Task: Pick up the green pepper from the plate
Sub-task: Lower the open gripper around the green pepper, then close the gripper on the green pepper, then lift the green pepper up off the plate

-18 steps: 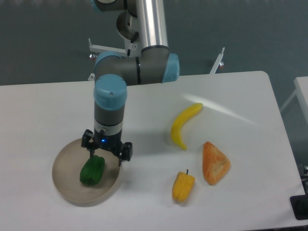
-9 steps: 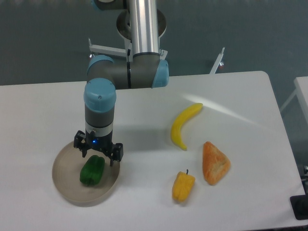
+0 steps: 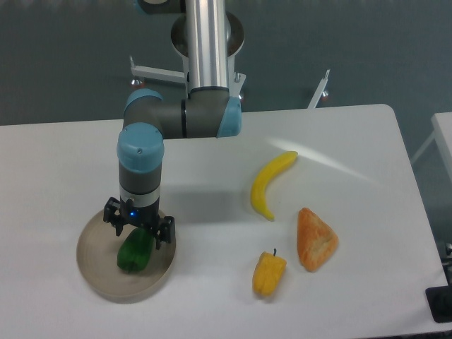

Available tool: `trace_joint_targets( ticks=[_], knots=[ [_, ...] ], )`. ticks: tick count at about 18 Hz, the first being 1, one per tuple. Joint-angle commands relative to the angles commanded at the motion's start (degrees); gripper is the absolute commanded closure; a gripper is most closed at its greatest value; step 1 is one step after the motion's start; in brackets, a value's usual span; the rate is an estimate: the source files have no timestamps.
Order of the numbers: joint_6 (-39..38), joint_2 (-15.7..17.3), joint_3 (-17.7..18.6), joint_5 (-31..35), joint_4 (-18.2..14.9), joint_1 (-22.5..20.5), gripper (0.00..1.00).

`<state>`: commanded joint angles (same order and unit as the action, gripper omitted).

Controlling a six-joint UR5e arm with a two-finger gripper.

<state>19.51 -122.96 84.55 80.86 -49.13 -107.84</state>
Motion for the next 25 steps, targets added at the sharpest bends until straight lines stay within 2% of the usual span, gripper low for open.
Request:
trace_joint_targets(
  ticks=[3,4,8,11,17,21,22,25],
  knots=[
    [0.1,-0.6,-0.4,0.0,0.1,0.0,0.00],
    [0.1,-0.7,-0.5,0.0,0.1,0.0,0.05],
    [0.1,-0.9,-0.7,0.0,0.3,0.1,0.39],
    [0.2,-0.6,-0.6,0.0,0.3,0.1,0.52],
    [0.9,-0.3,-1.4,0.0,0.1,0.1,0.55],
    [4.3,2.3,-3.2,0.3,-0.9,-1.3,0.57],
    [6.6,3.1,-3.2,0.5,-2.0,-2.9,0.57],
    [14.7,4.8,-5.1,1.0,-8.2,-8.0,0.57]
  ],
)
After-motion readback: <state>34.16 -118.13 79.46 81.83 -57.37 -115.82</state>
